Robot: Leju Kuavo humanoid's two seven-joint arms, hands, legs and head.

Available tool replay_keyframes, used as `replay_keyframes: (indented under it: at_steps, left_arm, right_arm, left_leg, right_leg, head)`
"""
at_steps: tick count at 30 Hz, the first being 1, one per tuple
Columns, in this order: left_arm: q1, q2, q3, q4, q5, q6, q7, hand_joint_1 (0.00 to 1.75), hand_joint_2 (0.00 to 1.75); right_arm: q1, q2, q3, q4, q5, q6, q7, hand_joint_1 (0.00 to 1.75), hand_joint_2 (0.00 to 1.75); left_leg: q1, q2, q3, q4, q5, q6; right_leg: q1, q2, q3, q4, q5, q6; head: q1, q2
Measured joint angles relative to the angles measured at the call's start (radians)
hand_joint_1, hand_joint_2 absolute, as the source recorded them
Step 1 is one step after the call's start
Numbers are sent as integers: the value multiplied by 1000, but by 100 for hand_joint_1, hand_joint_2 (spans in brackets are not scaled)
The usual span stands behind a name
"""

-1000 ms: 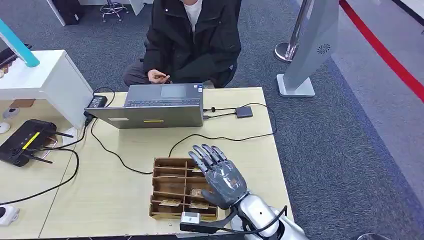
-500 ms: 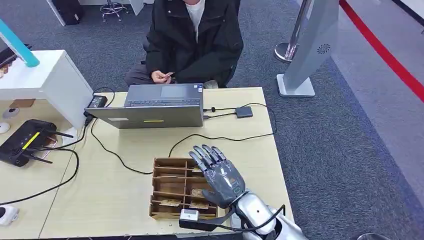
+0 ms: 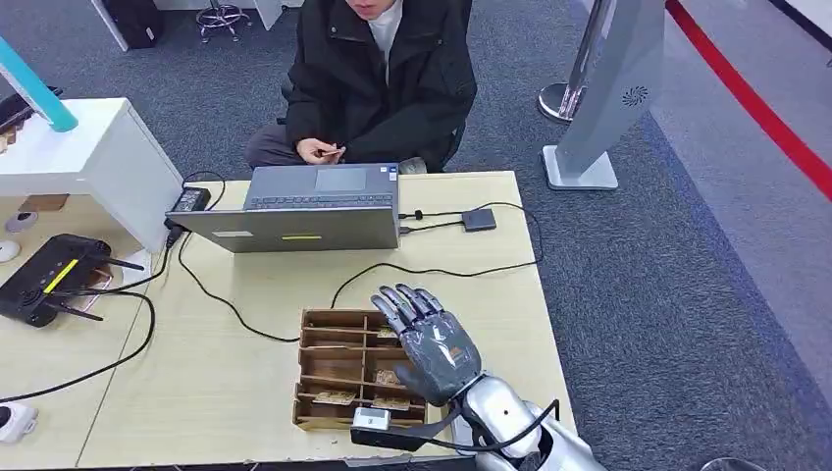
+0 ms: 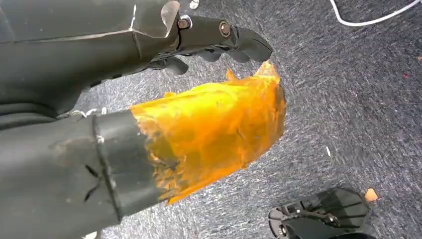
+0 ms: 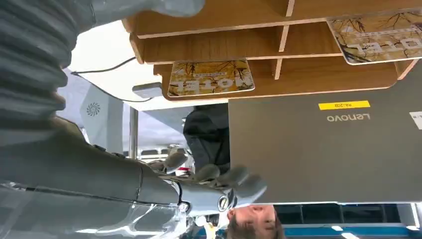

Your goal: Pass the card to the sensor for recognition and then transmit it.

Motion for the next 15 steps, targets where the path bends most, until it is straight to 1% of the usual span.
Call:
replay_keyframes:
  at_steps: [11,13,14,15]
  left_arm:
    - [0,0,0,0,-1,0,0,0,0]
    - [-1,0,0,0,-1,0,0,0,0]
    - [-1,0,0,0,-1,0,0,0,0]
    - [-1,0,0,0,-2,0,0,0,0]
  right_arm:
    - [0,0,0,0,0,0,0,26,175]
    - [-1,0,0,0,-1,0,0,31,175]
    - [-1,0,0,0,-2,0,0,42,175]
    - [-3,0,0,0,-3,2,0,40,175]
  left_leg:
    - [0,0,0,0,0,0]
    - [0,0,0,0,0,0]
    - [0,0,0,0,0,0]
    - [0,0,0,0,0,0]
  right_leg:
    - [0,0,0,0,0,0]
    - [0,0,0,0,0,0]
    - [0,0,0,0,0,0]
    - [0,0,0,0,0,0]
  head:
    - [0,0]
    - [0,0]
    - [0,0]
    - [0,0]
